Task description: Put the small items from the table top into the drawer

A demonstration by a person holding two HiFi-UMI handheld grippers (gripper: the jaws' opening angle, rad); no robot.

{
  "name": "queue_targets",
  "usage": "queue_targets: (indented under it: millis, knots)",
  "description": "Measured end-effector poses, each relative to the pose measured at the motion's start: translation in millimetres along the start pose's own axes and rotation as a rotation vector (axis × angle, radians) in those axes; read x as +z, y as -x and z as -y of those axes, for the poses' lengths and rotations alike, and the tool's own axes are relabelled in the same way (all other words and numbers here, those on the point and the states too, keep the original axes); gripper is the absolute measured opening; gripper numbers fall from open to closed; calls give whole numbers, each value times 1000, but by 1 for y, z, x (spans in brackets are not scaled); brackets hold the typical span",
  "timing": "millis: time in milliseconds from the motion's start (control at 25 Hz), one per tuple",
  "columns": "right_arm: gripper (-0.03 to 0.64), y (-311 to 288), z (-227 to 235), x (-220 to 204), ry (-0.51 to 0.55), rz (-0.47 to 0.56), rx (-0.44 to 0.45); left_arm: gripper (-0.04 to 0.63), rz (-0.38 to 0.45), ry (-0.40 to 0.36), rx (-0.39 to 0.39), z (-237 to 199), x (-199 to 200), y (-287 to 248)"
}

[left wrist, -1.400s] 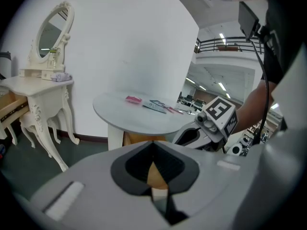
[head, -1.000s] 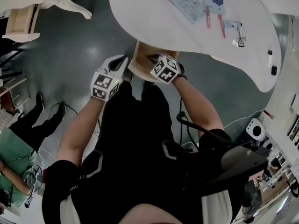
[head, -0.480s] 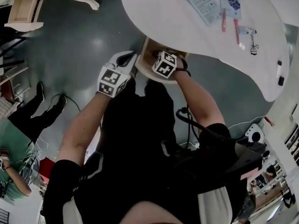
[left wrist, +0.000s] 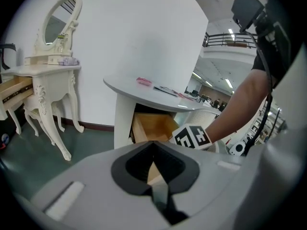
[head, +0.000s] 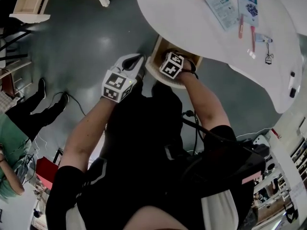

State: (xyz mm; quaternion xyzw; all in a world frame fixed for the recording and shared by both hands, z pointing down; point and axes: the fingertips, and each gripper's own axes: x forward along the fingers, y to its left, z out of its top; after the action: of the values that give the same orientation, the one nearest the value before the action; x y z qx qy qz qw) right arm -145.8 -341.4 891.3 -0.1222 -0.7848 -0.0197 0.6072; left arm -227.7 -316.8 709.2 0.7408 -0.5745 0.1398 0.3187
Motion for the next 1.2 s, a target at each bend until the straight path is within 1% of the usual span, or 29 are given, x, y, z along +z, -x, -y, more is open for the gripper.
queue_targets:
  millis: [240, 400, 440, 480, 520, 600, 720, 800, 920, 1080, 1200]
  knots:
    - [26, -9, 6, -3, -38, 4, -27, 0, 22, 6, 18, -3, 1, 6]
    - [30, -10, 6, -5, -50, 15, -16, 0, 41, 9, 27, 0, 3, 9]
    - [49, -9, 5, -4, -55, 21, -11, 0, 43, 7, 29, 1, 4, 11]
    - [87, -7, 4, -3, -61, 29, -9, 0, 45, 6, 30, 2, 5, 12]
    - [99, -5, 3, -1, -68, 43, -9, 0, 47, 4, 31, 4, 6, 14]
    - [51, 5, 2, 4, -76, 80, -7, 0, 55, 2, 34, 8, 10, 18]
    - [51, 24, -2, 12, -47, 111, -8, 0, 77, -4, 45, 15, 20, 25]
    - [44, 40, -3, 17, -17, 132, -27, 0, 90, -8, 51, 20, 28, 30]
    - [3, 72, -4, 28, 13, 203, -73, 0, 112, -17, 58, 32, 39, 38]
    - [2, 114, -10, 40, 36, 275, -98, 0, 153, -11, 82, 45, 55, 55]
    - [3, 140, -18, 42, 34, 307, -102, 0, 187, -26, 73, 57, 72, 66]
